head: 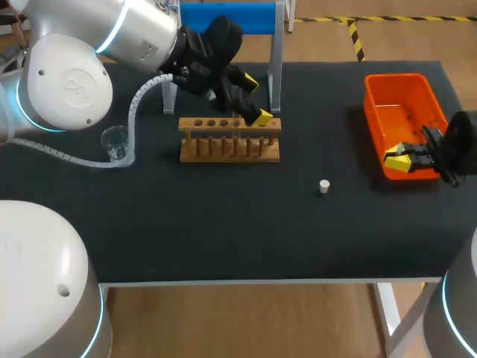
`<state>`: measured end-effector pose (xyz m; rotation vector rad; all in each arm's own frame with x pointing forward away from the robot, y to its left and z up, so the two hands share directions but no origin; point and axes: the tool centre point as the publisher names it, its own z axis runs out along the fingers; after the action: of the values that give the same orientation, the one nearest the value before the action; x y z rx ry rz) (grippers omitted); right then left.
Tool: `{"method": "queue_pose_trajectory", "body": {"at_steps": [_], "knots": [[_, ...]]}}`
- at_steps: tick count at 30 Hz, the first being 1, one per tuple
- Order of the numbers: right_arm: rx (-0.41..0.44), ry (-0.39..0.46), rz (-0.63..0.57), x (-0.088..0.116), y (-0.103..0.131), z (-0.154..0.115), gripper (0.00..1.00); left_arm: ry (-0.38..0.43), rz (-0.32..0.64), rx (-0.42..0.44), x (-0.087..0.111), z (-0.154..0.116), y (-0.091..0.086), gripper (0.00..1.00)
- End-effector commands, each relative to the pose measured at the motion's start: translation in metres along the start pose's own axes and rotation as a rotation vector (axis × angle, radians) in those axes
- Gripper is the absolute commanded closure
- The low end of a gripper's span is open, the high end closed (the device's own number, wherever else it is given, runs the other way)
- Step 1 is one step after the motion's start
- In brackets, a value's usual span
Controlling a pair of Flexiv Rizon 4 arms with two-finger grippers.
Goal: Invert the test tube, pick up the pipette, mount the tip to pipette, aspirate from beaker and dispense into the tube, eject the tip, return the pipette, and cap with the stopper.
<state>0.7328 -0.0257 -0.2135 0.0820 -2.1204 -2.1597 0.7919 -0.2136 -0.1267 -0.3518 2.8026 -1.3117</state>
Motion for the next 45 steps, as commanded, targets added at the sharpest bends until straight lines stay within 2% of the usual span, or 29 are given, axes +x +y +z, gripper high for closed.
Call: {"method": "queue_pose_trajectory", "body": {"at_steps": [1,2,9,19,23,24,39,45], "knots": [[0.000,0.001,-0.001,0.001,0.000,-0.001,1.00,0.002,0.000,-0.003,0.000,-0.001,0.000,0.00],[0.000,0.001,-0.001,0.001,0.000,-0.001,1.00,0.002,0.000,-0.003,0.000,-0.001,0.000,0.00],[0.000,0.001,-0.001,0.001,0.000,-0.001,1.00,-0.094,-0.091,-0.098,-0.054,-0.041,0.043,0.00],[0.000,0.001,-0.001,0.001,0.000,-0.001,1.00,-0.215,-0.173,-0.163,-0.118,-0.096,0.079,0.00],[0.000,0.001,-0.001,0.001,0.000,-0.001,1.00,-0.322,-0.219,-0.186,-0.140,-0.114,0.090,0.00],[0.000,0.001,-0.001,0.001,0.000,-0.001,1.00,-0.357,-0.239,-0.174,-0.144,-0.117,0.091,0.00],[0.000,0.001,-0.001,0.001,0.000,-0.001,1.00,-0.357,-0.239,-0.174,-0.144,-0.117,0.091,0.00],[0.000,0.001,-0.001,0.001,0.000,-0.001,1.00,-0.560,-0.445,-0.184,-0.175,-0.095,0.100,0.00]]}}
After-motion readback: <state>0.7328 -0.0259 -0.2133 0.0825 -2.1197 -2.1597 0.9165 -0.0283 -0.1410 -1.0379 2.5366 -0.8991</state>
